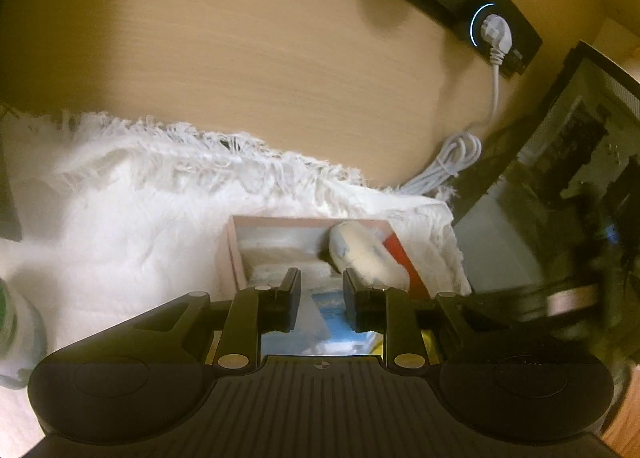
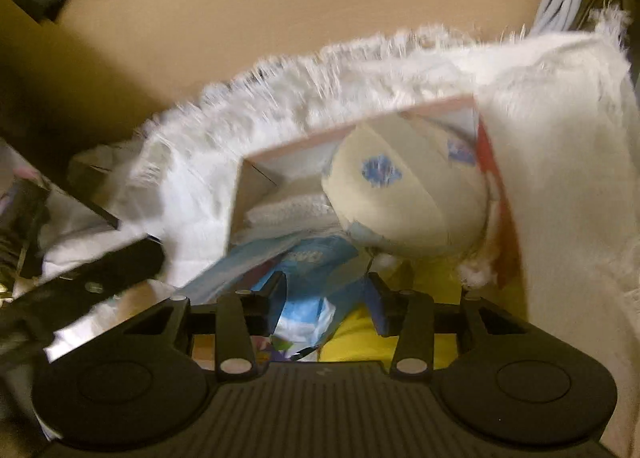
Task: Organize soft objects
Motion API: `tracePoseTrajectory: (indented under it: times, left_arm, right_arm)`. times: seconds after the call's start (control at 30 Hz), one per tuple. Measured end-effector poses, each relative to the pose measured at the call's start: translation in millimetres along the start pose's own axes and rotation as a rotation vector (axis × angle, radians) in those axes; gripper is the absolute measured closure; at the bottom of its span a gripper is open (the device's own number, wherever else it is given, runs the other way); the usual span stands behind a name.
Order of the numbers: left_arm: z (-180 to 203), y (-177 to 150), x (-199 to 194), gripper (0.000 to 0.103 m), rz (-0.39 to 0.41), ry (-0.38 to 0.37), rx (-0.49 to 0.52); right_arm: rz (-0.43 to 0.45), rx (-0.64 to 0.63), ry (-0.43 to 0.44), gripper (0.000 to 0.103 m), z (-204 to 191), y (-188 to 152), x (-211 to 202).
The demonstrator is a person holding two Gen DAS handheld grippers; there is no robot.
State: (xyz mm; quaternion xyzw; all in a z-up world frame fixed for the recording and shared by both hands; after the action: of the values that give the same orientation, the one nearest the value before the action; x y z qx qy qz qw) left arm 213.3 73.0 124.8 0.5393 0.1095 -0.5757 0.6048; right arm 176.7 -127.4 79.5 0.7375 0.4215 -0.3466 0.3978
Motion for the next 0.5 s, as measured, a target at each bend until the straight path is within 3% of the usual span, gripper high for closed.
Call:
tracePoseTrajectory:
  times: [0.23,0.4,0.5]
  left_arm:
    - [-5,-8,-13,0.077,0.045,0.002,-0.022]
    - [2,-21,-24,0.077,0.046,-0.03,0.021]
    - [4,-29,-36,0.077,0.051,-0.031,0.04]
  right_arm:
    - [0.158,-0.009,-0.143,0.058,0,4,-54]
    - [0.202,0.016,-0.221,0.058,-6,23,-33]
    - [0.143,0.047,-0.216,0.058,-6,39,-5]
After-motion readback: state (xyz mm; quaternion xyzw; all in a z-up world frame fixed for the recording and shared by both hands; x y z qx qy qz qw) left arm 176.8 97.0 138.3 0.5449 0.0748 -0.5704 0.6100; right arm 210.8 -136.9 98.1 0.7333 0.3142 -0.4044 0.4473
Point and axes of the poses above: each gripper's, at about its wrist camera, not at the fingertips, and x roughly the way its jaws point, z to its right, y to its top, the point moved 1 cm from there along x, roughly the way its jaws point, and after that the axes turned 12 degrees about -z, right-handed, at the moved point
